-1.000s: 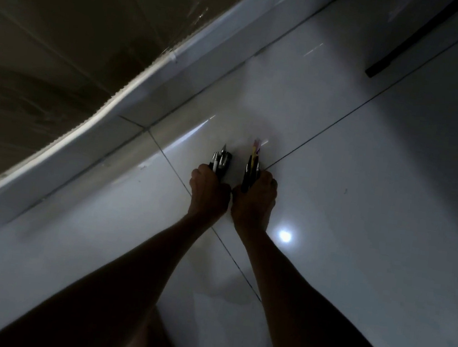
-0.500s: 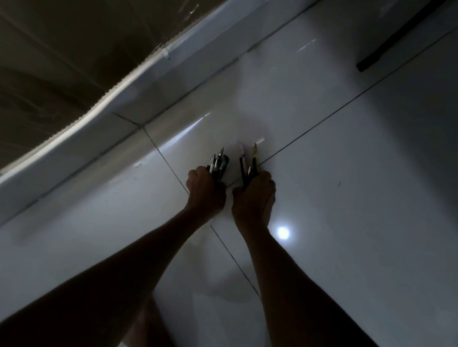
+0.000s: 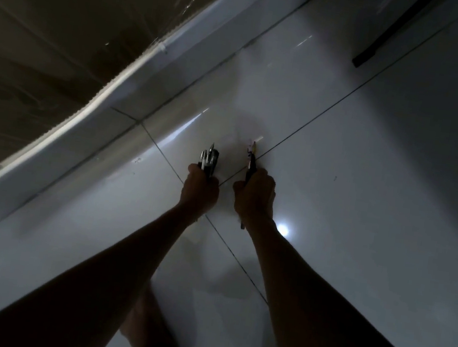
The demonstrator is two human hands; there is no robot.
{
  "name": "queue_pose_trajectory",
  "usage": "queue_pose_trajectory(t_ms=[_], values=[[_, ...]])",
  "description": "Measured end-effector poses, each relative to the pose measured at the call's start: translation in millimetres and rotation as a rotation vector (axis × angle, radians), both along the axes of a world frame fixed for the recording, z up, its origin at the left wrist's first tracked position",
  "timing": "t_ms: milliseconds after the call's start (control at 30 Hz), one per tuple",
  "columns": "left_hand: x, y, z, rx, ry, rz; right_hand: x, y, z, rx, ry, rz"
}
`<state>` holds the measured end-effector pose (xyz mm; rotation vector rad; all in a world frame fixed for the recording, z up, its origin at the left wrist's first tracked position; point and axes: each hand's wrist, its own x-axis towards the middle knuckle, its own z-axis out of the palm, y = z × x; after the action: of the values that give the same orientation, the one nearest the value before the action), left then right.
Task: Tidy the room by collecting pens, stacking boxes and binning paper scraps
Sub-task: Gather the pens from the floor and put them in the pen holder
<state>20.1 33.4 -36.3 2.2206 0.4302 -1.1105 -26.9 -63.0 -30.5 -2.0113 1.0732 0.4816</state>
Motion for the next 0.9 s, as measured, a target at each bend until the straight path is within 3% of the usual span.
queue_pose_trajectory(t_ms=[433, 667, 900], values=[[-13.9, -15.6, 29.7, -0.282, 0.104, 0.106, -14.7, -2.4, 25.3, 0.452, -0.008, -0.216], [-17.9, -23.9, 82.5, -0.346, 0.144, 0.169, -8.6, -21.4, 77.4, 0.432, -0.043, -0.305], [-14.9, -39.7, 172.9, -0.348, 0.033, 0.164, -5.6, -37.8, 163.7, 0.293, -0.127, -0.285]])
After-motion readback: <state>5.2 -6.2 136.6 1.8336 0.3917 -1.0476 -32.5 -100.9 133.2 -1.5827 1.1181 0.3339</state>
